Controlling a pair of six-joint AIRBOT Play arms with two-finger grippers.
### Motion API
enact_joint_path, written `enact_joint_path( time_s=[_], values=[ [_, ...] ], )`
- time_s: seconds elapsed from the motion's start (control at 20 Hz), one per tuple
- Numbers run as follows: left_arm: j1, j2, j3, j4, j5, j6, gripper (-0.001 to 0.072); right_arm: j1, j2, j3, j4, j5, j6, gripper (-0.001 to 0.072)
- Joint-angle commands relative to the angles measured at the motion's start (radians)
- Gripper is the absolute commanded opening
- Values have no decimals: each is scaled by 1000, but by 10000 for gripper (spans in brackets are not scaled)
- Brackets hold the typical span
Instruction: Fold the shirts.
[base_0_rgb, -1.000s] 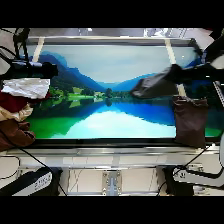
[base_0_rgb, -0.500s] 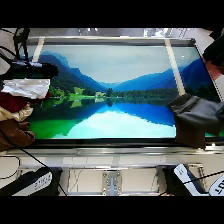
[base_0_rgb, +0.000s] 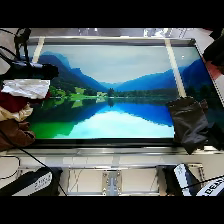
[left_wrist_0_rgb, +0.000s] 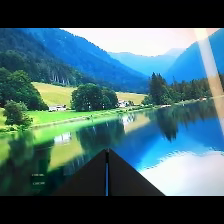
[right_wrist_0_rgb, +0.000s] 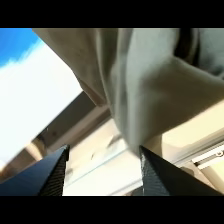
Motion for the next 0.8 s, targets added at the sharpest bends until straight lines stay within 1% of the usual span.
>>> enact_joint_path(
  time_s=[0.0,0.05,0.1,0.2,0.25,0.3,0.35,0.4,0.45,0.55,0.6,0.75],
  values=[
    [0,0,0,0,-2,0,9,-4,38,281,10,100,64,503],
    [0,0,0,0,-3,0,10,-3,41,383,23,102,82,503],
    [0,0,0,0,-4,0,10,-3,42,473,82,97,98,502],
    [0,0,0,0,-3,0,9,10,42,575,299,23,96,462],
    [0,0,0,0,-3,0,10,36,42,587,430,-27,77,361],
    [0,0,0,0,-4,0,9,75,39,584,527,-58,53,260],
    [0,0,0,0,-5,0,9,136,28,584,573,-76,33,228],
    [0,0,0,0,-5,0,9,203,15,584,573,-81,23,203],
    [0,0,0,0,-5,0,10,280,-2,584,564,-81,-4,25],
    [0,0,0,0,-27,0,10,420,-39,584,535,-79,-75,16],
    [0,0,0,0,-32,0,10,483,-58,584,515,-79,-91,16],
    [0,0,0,0,-31,0,10,613,-101,584,439,-78,-92,17]
  ],
)
